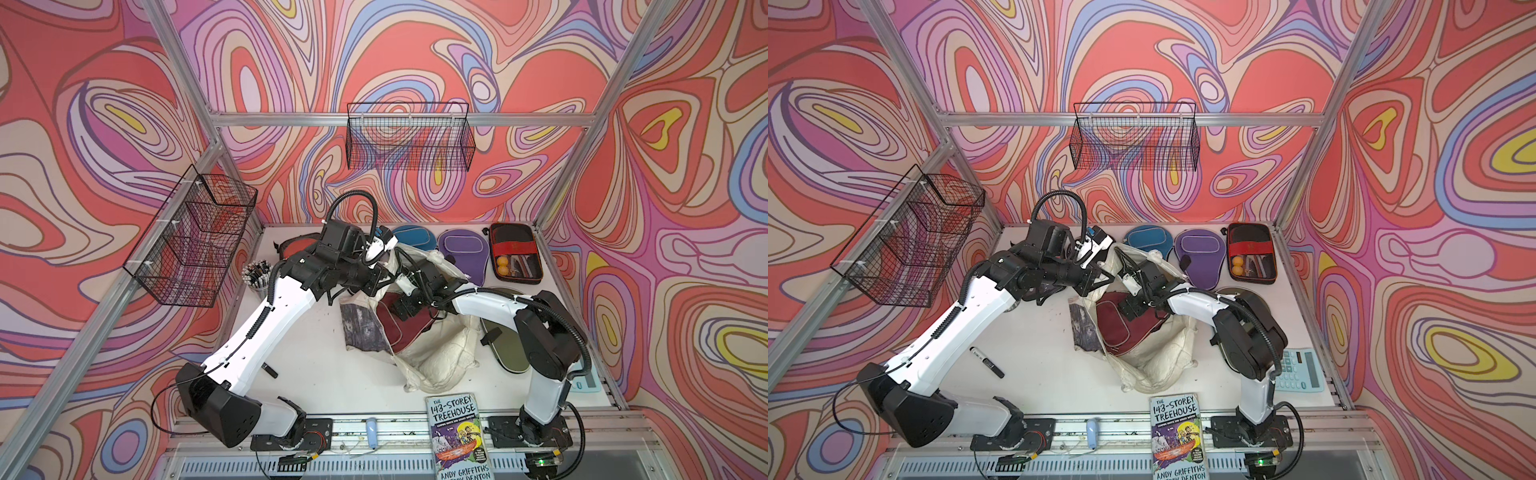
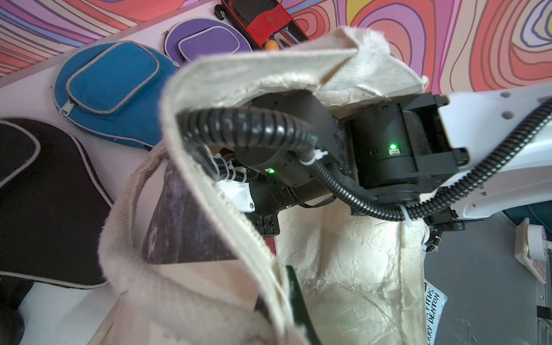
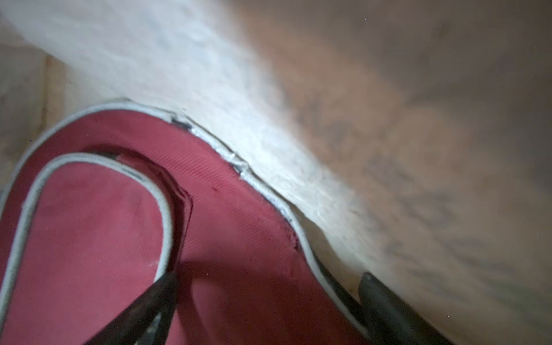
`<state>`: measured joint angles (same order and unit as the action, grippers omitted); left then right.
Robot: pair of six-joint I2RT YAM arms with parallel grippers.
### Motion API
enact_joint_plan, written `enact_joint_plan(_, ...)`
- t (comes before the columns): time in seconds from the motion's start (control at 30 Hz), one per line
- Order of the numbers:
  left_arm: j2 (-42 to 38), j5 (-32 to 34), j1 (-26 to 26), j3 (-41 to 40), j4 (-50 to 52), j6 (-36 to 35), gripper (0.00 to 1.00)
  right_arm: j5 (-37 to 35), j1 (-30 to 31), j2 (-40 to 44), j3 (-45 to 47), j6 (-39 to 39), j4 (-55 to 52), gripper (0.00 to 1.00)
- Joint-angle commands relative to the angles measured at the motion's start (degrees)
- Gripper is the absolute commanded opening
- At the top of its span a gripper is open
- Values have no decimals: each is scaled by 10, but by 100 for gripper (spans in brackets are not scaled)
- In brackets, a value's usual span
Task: Remove the ping pong set from the canvas bag
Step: Pick up the ping pong set from the canvas bag.
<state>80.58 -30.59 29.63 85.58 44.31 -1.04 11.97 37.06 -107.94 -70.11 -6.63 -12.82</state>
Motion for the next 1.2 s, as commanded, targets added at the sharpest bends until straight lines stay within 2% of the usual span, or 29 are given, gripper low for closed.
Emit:
enact_joint_plan(0.0, -8, -103, 11, 2, -21, -24, 0, 44, -20, -40, -23, -9, -12, 98)
enact_joint_plan(0.33, -2, -116, 12, -6, -22, -32, 0, 71, -43, -110, -41, -24, -27, 97)
enact_joint_plan(0.4, -2, -117, 12, -8, -22, -33, 0, 72, -44, -121, -46, -27, -34, 94)
enact_joint_plan(0.47, -2, -115, 12, -11, -23, -33, 0, 76, -48, -129, -52, -32, -42, 88)
enact_joint_plan(0.5, -2, -114, 12, -12, -23, -34, 0, 78, -50, -133, -55, -34, -48, 82)
enact_joint_plan(0.7, -1, -98, 12, -16, -17, -42, 0, 85, -58, -136, -67, -47, -80, 21)
enact_joint_plan(0.77, 0, -88, 12, -16, -11, -48, 0, 85, -60, -127, -65, -50, -83, 5)
enact_joint_plan(0.8, 0, -82, 12, -18, -9, -52, 0, 84, -60, -120, -63, -52, -86, 0)
enact_joint_plan(1.17, 5, -30, 10, -27, 17, -87, 0, 71, -62, 10, -48, -56, -112, 0)
